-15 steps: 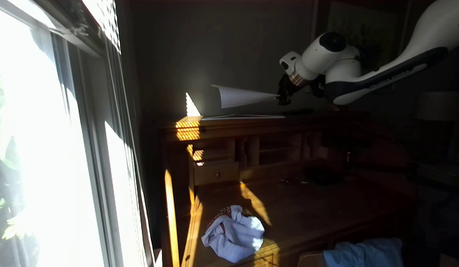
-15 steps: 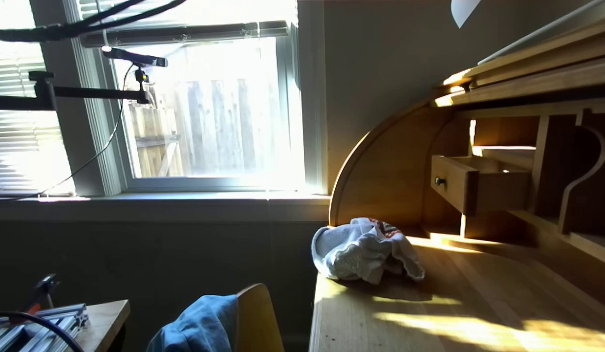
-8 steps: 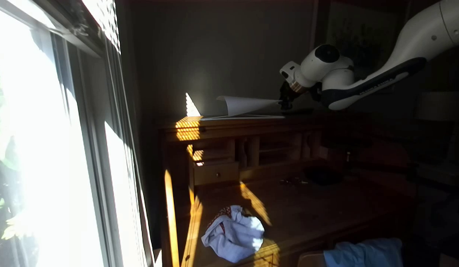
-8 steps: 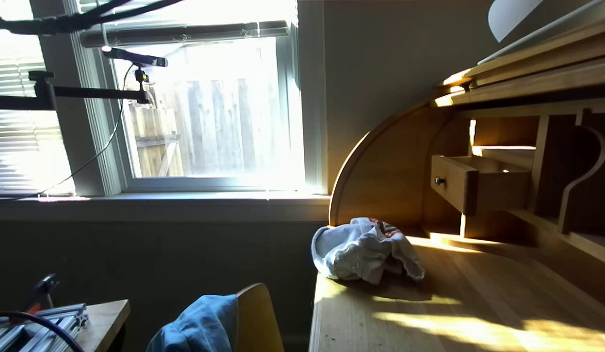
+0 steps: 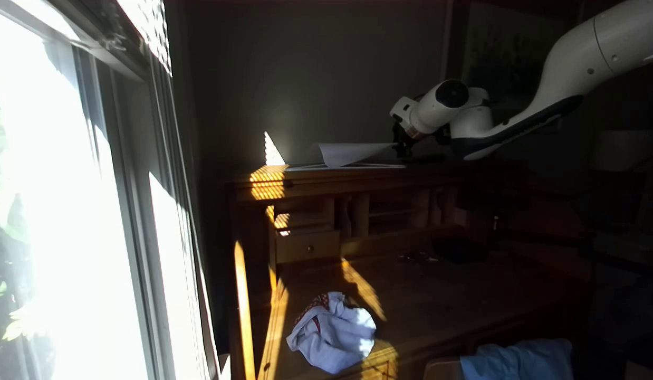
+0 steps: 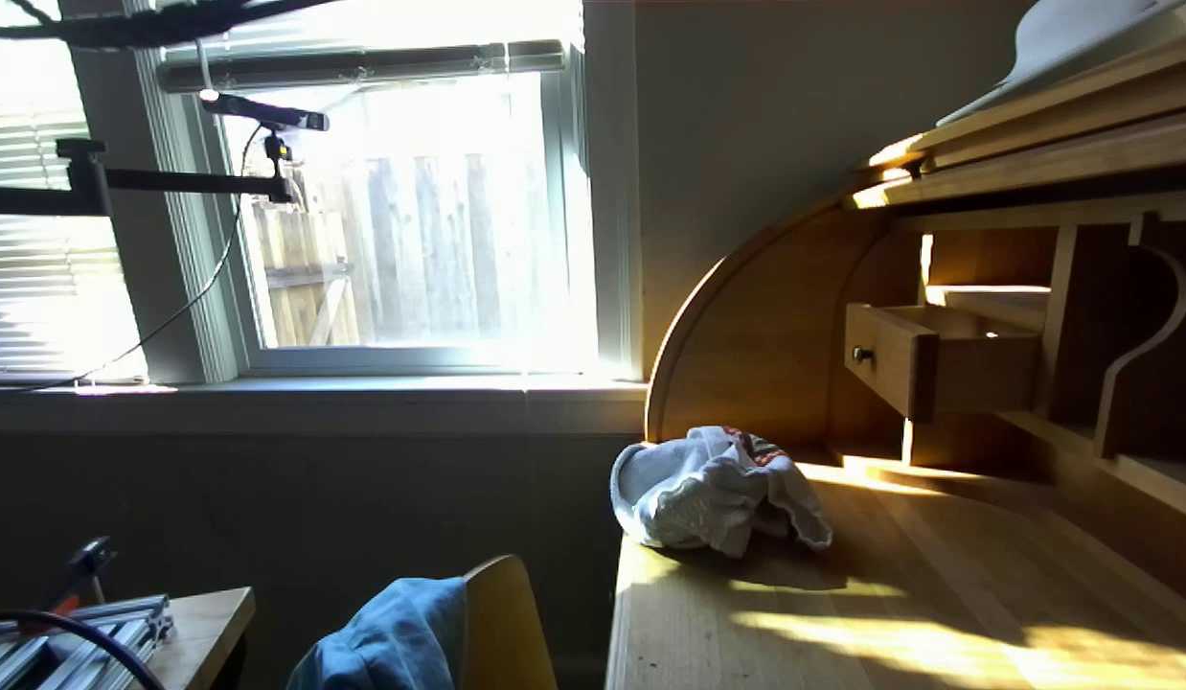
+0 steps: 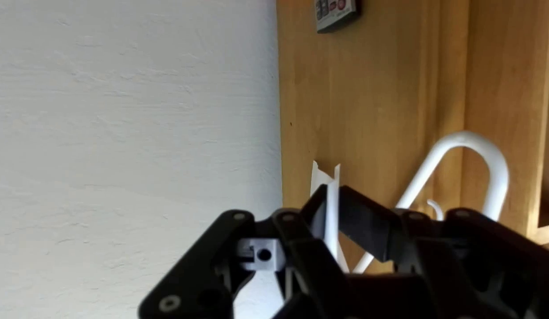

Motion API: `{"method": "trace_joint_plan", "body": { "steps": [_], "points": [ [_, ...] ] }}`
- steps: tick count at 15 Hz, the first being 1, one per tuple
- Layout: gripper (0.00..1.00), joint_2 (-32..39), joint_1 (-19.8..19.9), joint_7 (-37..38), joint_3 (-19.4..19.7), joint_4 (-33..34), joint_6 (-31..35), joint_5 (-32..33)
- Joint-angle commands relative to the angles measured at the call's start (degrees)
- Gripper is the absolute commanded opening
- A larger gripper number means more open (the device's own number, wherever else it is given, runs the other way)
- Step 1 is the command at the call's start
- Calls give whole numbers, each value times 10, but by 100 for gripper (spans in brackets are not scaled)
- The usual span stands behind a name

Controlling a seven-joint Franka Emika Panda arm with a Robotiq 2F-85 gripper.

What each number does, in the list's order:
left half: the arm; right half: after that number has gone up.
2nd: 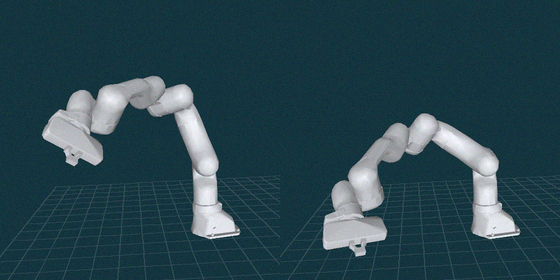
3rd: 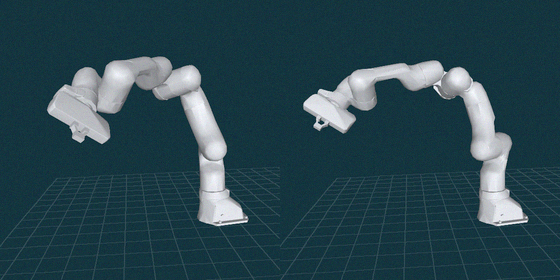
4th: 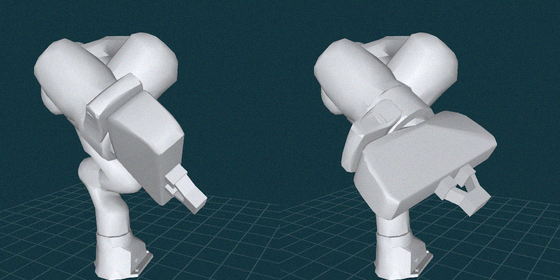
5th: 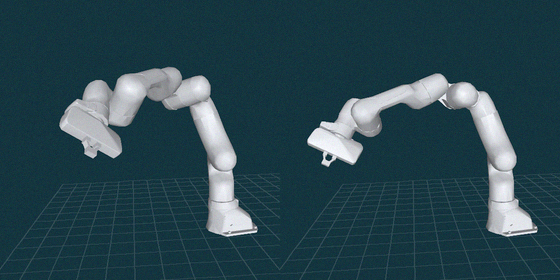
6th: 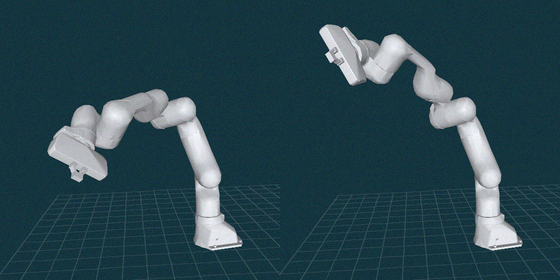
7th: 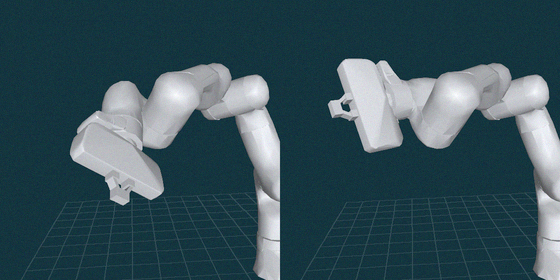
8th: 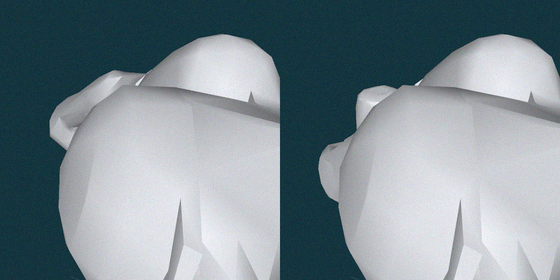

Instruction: Pick up the paper on the desk and place it on top of the cabinet

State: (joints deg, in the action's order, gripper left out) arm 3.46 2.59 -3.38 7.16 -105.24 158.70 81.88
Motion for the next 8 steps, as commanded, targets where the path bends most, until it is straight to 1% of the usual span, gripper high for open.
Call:
{"method": "trace_joint_plan", "body": {
  "steps": [1,5,8],
  "points": [
    [3,32,0,42,6,34,-5,71],
    [3,53,-2,78,8,42,-6,108],
    [3,60,-1,80,7,42,-1,114]
  ]
}}
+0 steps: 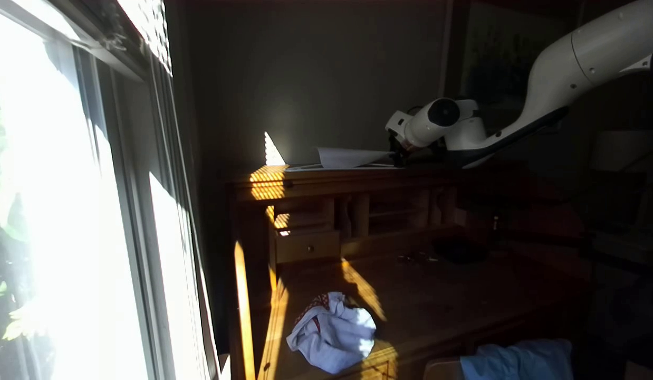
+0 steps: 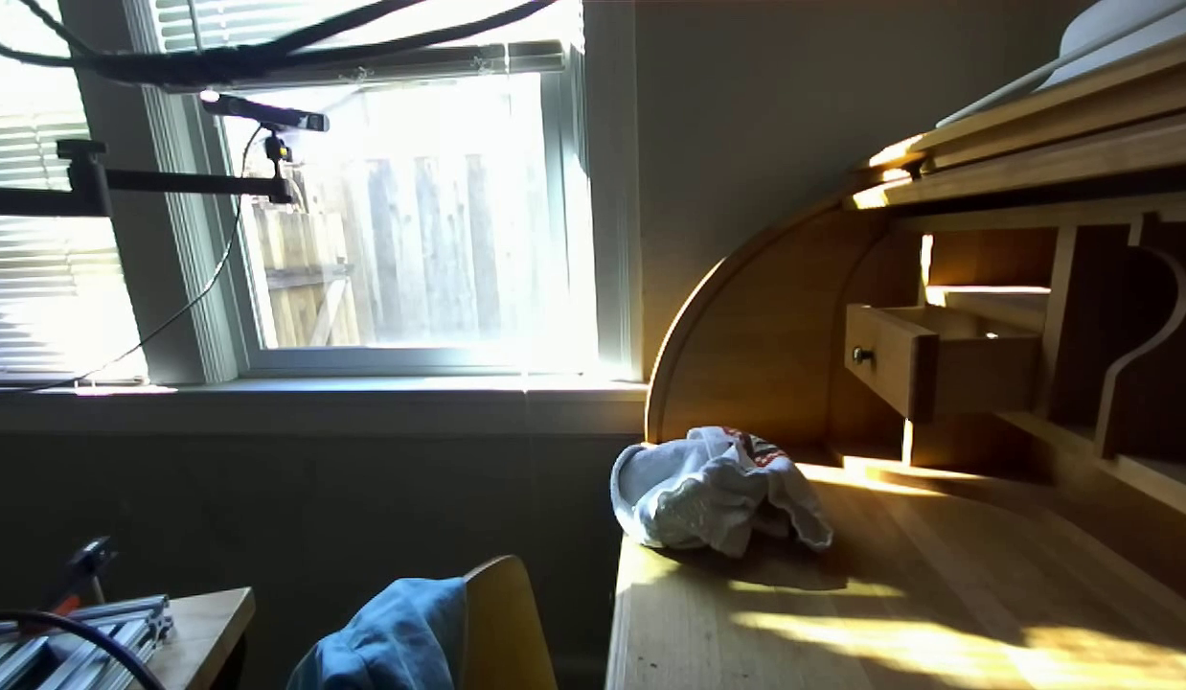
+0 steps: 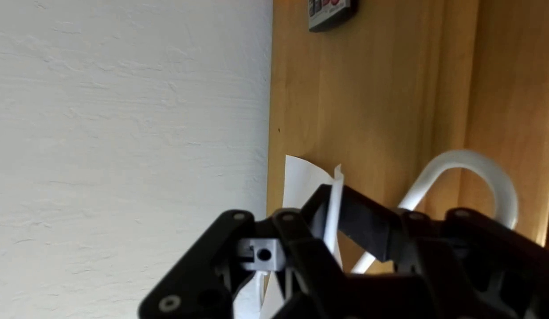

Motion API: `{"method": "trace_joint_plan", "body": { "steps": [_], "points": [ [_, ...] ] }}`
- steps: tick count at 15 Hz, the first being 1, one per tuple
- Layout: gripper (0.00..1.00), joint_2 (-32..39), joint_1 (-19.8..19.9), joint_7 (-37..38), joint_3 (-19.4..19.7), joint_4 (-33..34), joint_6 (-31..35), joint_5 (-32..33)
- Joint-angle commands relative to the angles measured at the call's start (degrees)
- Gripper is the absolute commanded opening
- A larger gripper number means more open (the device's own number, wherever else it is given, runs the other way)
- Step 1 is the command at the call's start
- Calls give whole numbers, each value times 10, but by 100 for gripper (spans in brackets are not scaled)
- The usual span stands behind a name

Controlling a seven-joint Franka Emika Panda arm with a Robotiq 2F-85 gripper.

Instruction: Pick up the paper on the desk and place it on top of the cabinet

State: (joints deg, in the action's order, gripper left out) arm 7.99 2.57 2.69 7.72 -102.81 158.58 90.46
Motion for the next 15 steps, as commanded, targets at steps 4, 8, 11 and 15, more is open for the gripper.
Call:
{"method": "trace_joint_plan", "body": {
  "steps": [4,8,11,15],
  "points": [
    [42,14,-1,13,1,16,-2,22],
    [69,0,-6,8,-3,18,3,18],
    [92,-19,-18,-2,-12,13,-7,11],
    [100,-60,-42,-23,-34,-19,-93,-62]
  ]
}}
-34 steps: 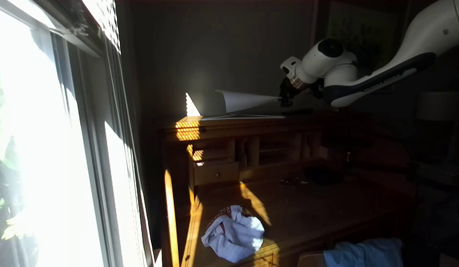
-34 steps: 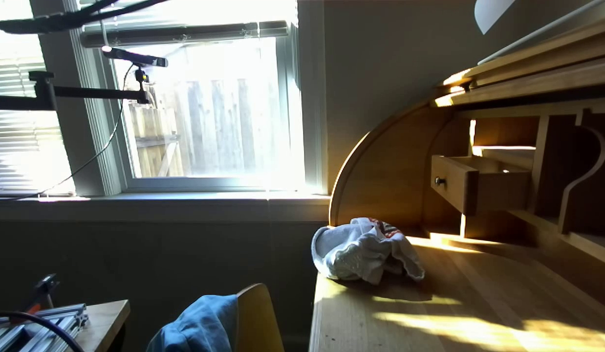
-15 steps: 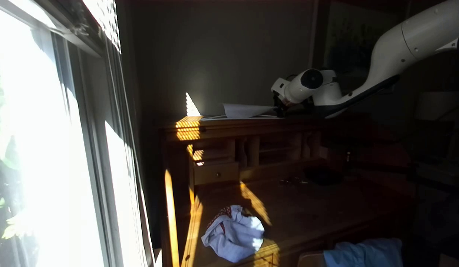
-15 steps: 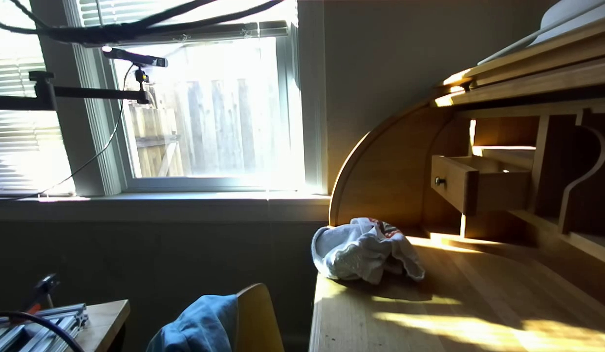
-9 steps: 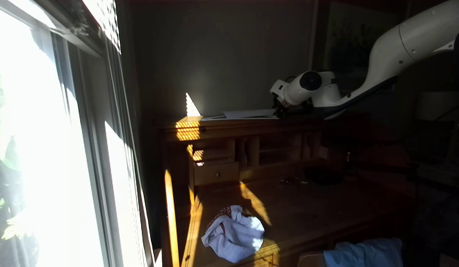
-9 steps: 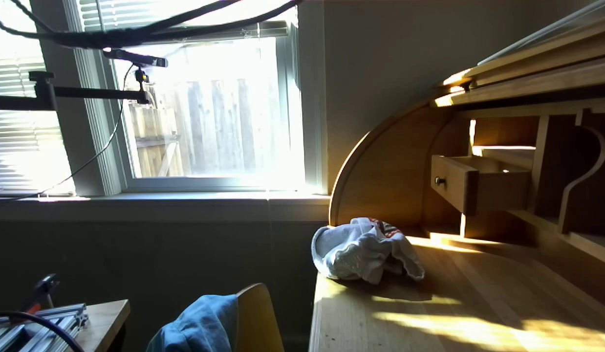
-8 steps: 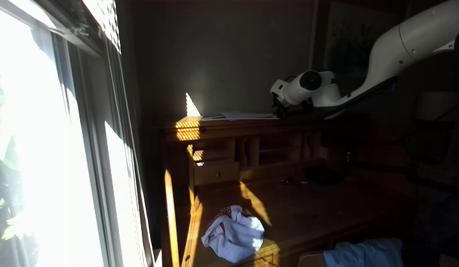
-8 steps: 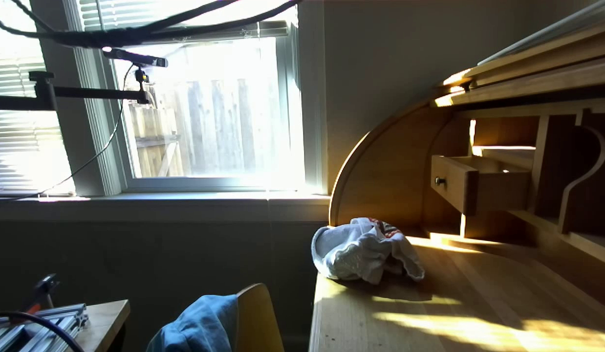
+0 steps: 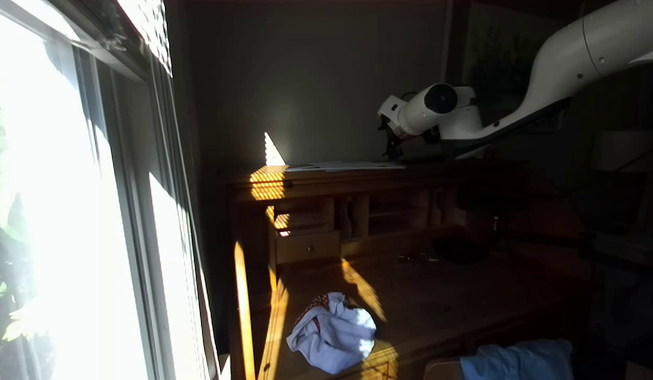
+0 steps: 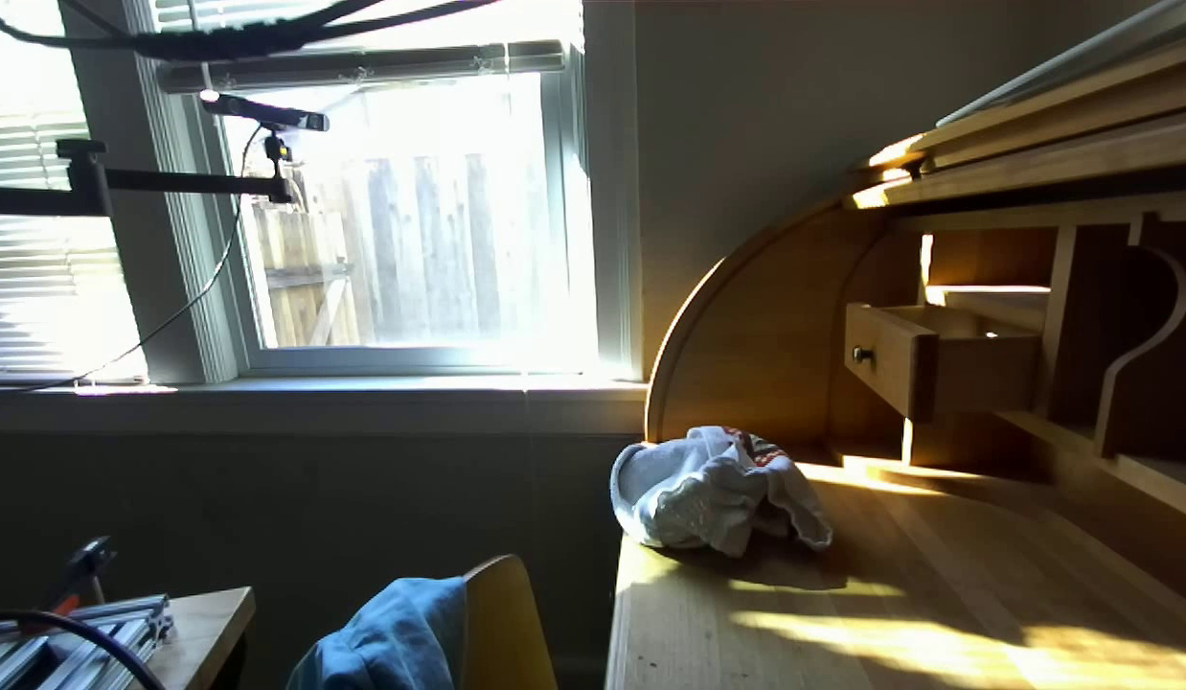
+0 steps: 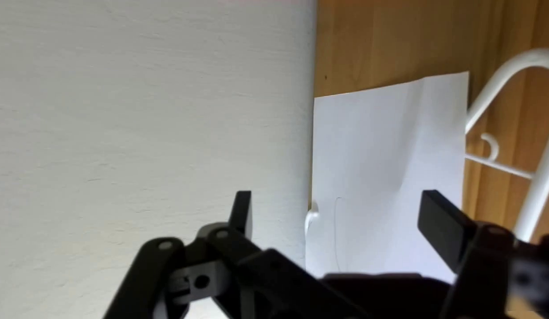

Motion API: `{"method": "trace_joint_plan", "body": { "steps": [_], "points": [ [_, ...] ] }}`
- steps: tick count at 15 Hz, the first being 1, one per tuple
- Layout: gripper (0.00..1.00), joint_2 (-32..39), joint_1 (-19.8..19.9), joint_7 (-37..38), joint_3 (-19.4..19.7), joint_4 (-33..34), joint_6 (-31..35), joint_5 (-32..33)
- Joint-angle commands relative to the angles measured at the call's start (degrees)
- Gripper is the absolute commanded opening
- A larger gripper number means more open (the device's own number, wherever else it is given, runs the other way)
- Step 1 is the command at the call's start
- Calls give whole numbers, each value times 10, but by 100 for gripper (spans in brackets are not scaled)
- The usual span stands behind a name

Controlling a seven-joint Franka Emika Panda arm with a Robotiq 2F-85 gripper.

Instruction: Pick up the paper on the desk and place it on top of the cabinet

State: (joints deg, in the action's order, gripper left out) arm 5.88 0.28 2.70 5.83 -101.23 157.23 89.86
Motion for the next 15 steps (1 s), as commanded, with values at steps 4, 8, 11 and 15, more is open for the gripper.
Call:
{"method": "trace_joint_plan", "body": {
  "steps": [4,8,11,15],
  "points": [
    [100,-85,-32,-75,-68,-66,-237,-230],
    [100,-113,-54,-72,-101,-55,-366,-373],
    [100,-123,-60,-41,-113,-46,-433,-449],
    [100,-122,-55,41,-114,-69,-451,-515]
  ]
}}
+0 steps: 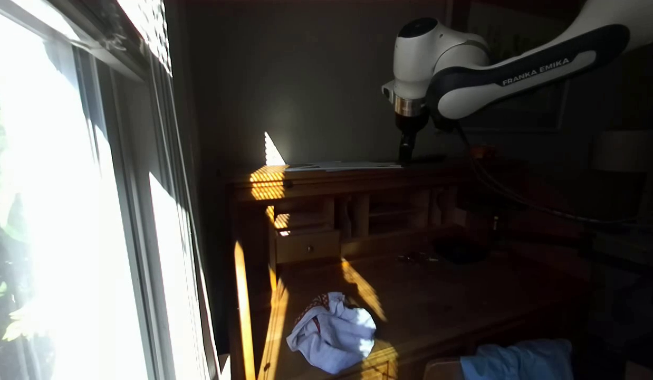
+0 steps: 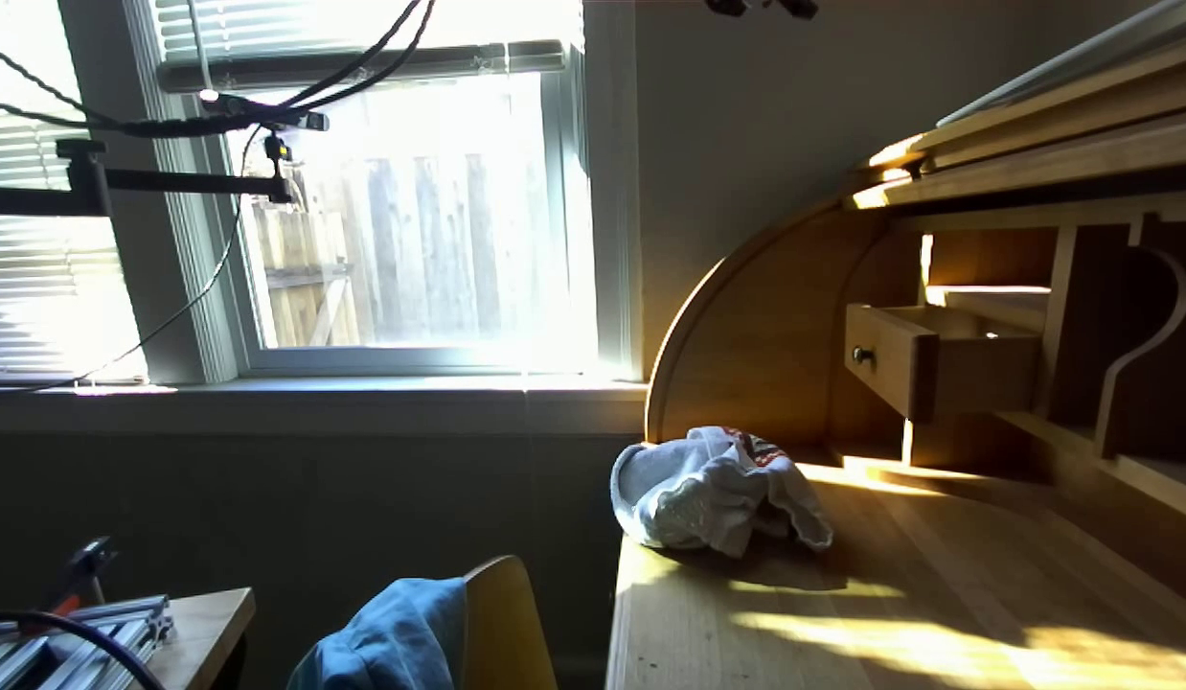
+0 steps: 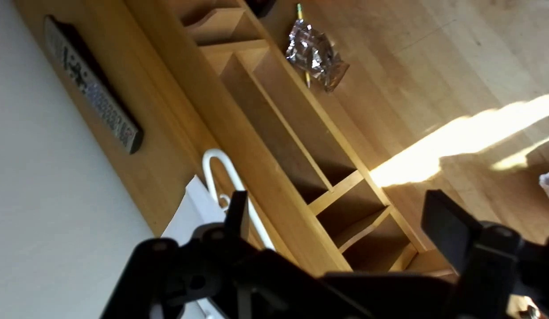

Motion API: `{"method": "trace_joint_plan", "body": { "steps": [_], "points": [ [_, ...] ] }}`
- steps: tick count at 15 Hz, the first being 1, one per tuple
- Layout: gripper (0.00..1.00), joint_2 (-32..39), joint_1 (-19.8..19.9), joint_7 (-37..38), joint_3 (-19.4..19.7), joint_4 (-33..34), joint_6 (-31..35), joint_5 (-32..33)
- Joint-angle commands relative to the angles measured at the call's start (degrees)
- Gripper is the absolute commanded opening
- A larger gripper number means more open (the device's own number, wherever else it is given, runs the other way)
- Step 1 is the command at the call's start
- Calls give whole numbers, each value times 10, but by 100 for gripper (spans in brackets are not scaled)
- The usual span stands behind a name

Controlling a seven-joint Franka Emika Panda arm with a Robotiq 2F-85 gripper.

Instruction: Pick up the paper on the desk and place it on top of the cabinet

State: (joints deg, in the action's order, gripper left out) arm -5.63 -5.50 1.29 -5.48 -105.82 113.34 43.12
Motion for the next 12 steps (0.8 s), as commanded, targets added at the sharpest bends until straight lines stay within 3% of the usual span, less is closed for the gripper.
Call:
{"method": "trace_joint_plan", "body": {
  "steps": [1,8,9,12],
  "points": [
    [100,-4,5,86,-1,-32,-9,-54],
    [100,15,13,247,5,-92,62,-155],
    [100,16,12,210,1,-74,34,-126],
    [100,23,12,239,1,-82,49,-136]
  ]
}}
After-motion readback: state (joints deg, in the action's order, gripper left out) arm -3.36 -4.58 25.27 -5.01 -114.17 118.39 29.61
